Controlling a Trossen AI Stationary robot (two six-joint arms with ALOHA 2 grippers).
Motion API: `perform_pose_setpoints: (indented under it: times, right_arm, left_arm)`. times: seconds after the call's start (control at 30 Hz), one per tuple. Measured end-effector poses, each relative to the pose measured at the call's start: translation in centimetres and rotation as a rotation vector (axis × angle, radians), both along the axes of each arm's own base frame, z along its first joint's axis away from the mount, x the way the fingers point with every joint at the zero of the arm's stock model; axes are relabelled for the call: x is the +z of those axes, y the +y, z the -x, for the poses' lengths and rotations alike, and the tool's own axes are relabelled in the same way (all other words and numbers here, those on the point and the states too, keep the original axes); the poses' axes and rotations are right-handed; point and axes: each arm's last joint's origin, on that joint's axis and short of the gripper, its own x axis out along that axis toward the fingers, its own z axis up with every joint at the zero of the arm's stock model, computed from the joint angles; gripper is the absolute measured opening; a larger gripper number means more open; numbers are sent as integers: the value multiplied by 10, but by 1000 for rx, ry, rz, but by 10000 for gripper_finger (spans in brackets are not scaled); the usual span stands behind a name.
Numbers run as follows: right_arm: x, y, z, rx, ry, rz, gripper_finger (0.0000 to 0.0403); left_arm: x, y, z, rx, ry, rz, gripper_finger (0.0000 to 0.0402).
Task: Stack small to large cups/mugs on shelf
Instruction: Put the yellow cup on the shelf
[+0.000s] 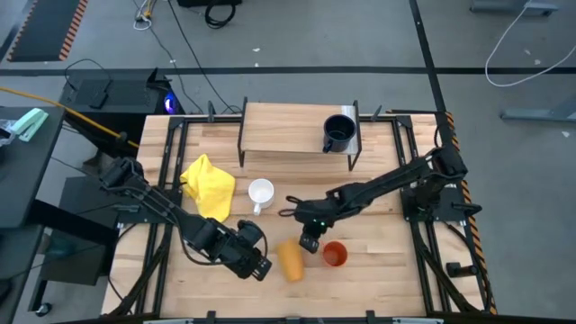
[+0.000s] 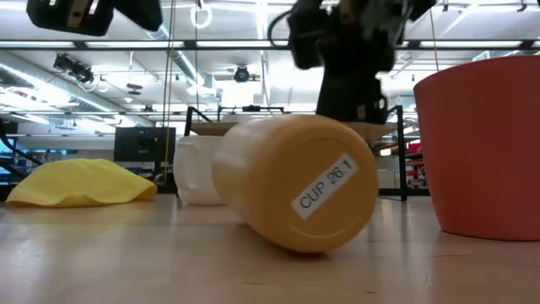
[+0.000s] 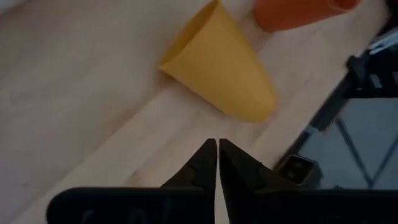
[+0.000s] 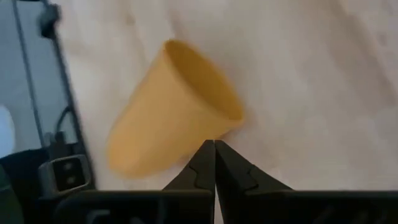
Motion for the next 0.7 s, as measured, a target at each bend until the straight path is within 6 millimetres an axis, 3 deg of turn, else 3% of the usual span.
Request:
perform_pose_setpoints:
  times: [0.3, 0.7]
  right_arm:
    - [-5, -18, -5, -5, 27, -41, 6]
    - [-13, 3, 1, 31, 94, -82, 4]
  left_arm:
    - [-4, -14, -9, -76, -55, 69, 6]
    - [-10, -7, -16, -108, -46, 26, 31]
